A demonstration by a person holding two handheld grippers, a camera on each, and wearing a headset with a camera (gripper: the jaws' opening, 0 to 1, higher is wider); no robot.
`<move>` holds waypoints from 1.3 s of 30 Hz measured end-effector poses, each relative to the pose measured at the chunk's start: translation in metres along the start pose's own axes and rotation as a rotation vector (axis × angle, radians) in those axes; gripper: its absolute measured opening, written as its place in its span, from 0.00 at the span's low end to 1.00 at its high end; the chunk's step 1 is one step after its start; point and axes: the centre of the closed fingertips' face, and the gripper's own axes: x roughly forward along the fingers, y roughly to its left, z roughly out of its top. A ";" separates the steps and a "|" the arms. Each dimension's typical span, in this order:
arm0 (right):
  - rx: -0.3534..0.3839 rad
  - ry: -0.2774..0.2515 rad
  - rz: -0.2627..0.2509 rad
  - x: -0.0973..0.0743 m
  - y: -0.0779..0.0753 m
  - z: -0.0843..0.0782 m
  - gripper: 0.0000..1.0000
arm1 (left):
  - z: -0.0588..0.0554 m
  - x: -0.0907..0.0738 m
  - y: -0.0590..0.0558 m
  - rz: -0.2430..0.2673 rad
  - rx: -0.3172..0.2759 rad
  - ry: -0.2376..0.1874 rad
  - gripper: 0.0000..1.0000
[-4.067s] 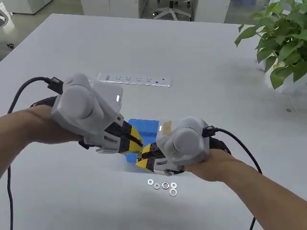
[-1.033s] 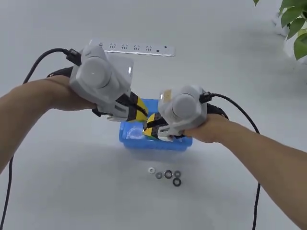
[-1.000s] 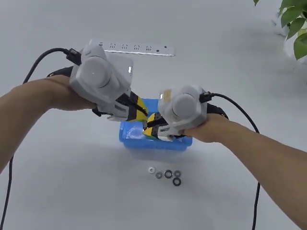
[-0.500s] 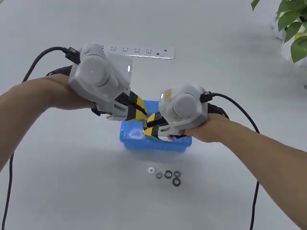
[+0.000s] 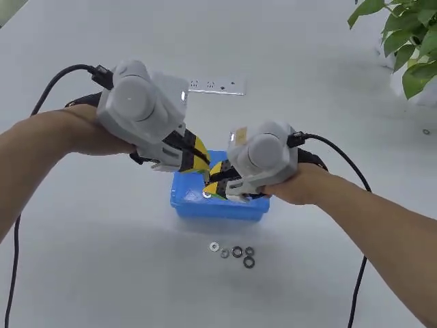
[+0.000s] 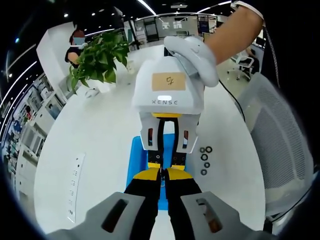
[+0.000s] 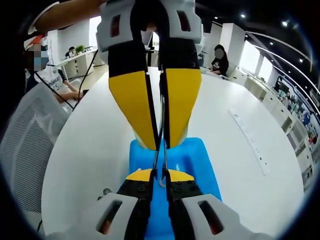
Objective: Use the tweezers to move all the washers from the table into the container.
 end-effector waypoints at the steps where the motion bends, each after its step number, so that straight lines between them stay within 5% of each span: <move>1: 0.001 -0.004 -0.002 -0.001 0.001 0.002 0.11 | 0.002 -0.002 -0.001 0.001 0.002 0.000 0.07; 18: 0.007 -0.031 -0.039 -0.020 0.021 0.014 0.11 | 0.018 -0.016 -0.023 -0.007 0.024 0.005 0.07; 39: 0.015 -0.007 -0.013 -0.017 0.050 -0.003 0.11 | 0.012 -0.004 -0.051 -0.036 0.008 0.007 0.07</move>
